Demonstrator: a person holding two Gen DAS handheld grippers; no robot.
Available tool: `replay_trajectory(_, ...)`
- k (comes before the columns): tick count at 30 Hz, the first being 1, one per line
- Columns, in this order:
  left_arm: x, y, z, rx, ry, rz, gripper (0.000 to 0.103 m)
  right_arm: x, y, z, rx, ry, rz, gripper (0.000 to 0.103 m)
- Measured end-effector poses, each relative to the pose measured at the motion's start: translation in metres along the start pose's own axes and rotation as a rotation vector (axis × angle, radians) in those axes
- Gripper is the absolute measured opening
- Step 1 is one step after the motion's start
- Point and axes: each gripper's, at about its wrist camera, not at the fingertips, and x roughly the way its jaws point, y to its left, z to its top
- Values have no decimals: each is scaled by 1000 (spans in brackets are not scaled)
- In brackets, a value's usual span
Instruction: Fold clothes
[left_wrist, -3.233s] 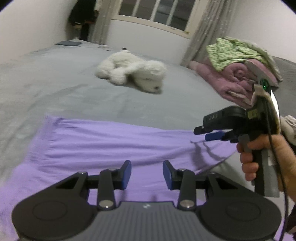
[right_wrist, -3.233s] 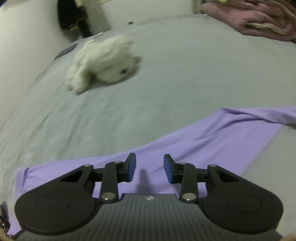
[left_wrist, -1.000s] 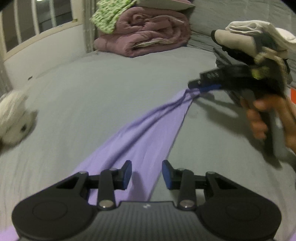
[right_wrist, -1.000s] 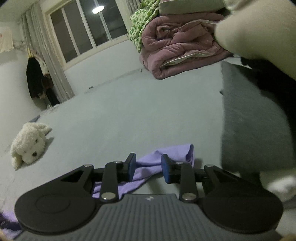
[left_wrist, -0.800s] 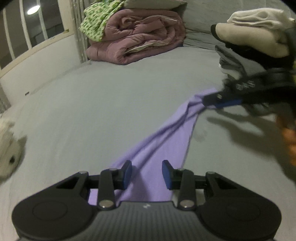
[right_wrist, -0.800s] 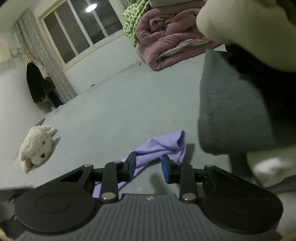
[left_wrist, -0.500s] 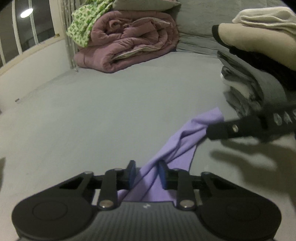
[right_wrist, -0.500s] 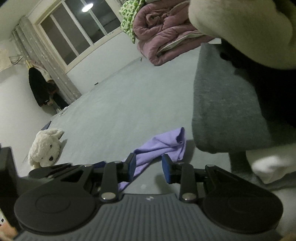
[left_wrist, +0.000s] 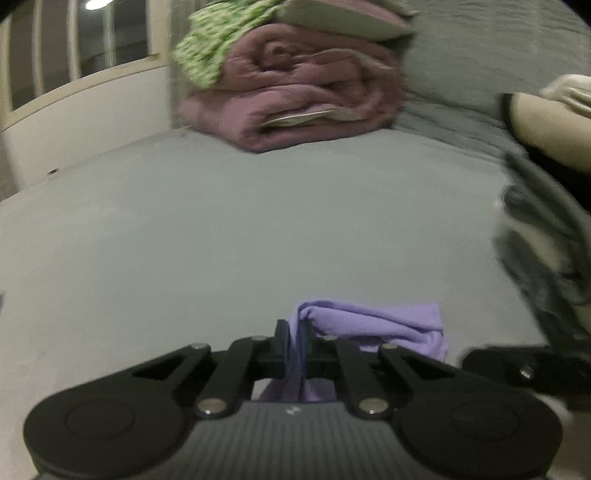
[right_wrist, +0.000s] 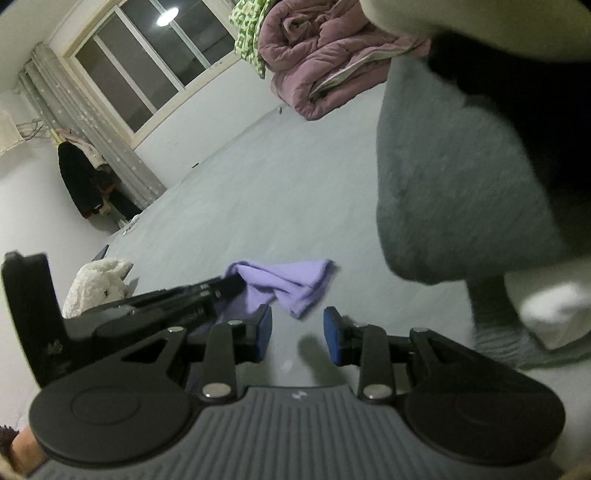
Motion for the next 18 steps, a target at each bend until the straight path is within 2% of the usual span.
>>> replay_trajectory(3,4,8,4,-34,7,31,11,-1,-2,0,-1,-5,-1,34)
replay_trajectory(7,-3,12,8,-34,-7,41,29,-4,-5,1,-3,-23,-13,34)
replay_trajectory(13,-23,14,11,-21,-22,20,32,-6,-7,2,-2,-23,-4,35)
replay_trajectory(18,-44,-5,3,113,-38,-57,32,-8,-7,3,3,-31,4,35)
